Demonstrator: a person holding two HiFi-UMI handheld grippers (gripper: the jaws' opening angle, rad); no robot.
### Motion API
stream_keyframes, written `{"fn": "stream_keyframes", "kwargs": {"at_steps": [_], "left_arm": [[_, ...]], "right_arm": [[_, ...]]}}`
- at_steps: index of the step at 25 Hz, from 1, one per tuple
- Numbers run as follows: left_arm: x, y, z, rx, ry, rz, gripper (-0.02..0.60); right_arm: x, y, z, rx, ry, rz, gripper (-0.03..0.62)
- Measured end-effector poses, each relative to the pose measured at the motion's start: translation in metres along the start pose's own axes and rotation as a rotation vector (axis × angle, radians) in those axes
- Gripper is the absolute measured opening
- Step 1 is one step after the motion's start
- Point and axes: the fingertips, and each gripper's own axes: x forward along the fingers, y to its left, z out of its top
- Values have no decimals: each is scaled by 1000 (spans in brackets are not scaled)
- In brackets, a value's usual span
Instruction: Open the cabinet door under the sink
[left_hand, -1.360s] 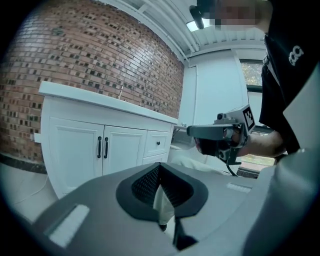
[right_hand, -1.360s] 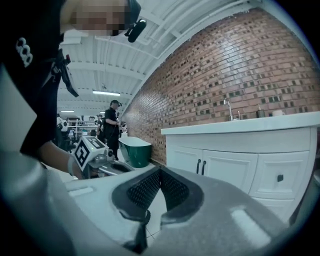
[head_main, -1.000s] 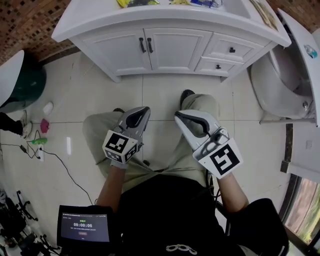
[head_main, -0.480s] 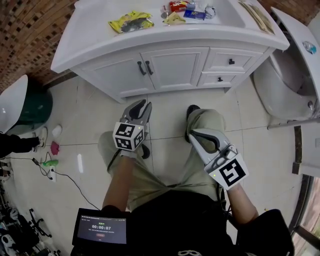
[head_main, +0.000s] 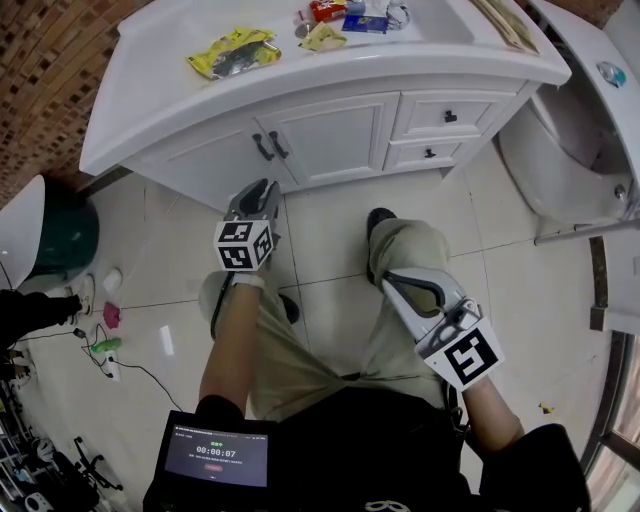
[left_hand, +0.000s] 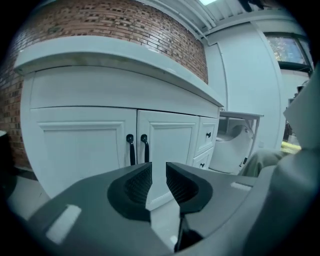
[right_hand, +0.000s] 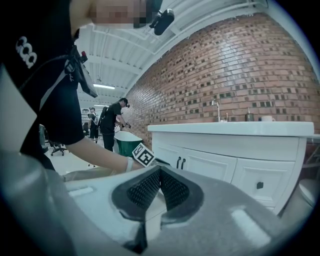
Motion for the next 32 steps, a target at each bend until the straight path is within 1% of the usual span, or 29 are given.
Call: {"fn": "stream_keyframes", "kwargs": {"at_steps": [3,6,9,13,17,21,25,27,32], "left_arm": [[18,8,0,7,10,10,97],[31,20,1,13,21,27,97],[43,31,1,1,36,46,97],[57,47,-1,-5,68,94,97],[67,57,0,-10,77,133,97],[79,60,-1,-14,81,146,97],[89,64,2,-22,76,165,97],[92,67,3,-26,74,174,82],[90,67,2,-64,51,160,71]], "right_arm": [[-5,-6,-7,17,10,-22,-9],[-9,-10,-15,7,39,-26,-9],[-14,-15,-24,-2,75,-28,-9],[-21,-30,-24,15,48,-66,-9],[-29,-40,-27,31,46,-92,-9],[-31,-43,-31,38,47,-96,-9],[-38,-49,-38,51,74,-108,-9],[-41,-54,-41,61,84,-121,-9],[-45,-61,-44,68,84,-137,-9]]}}
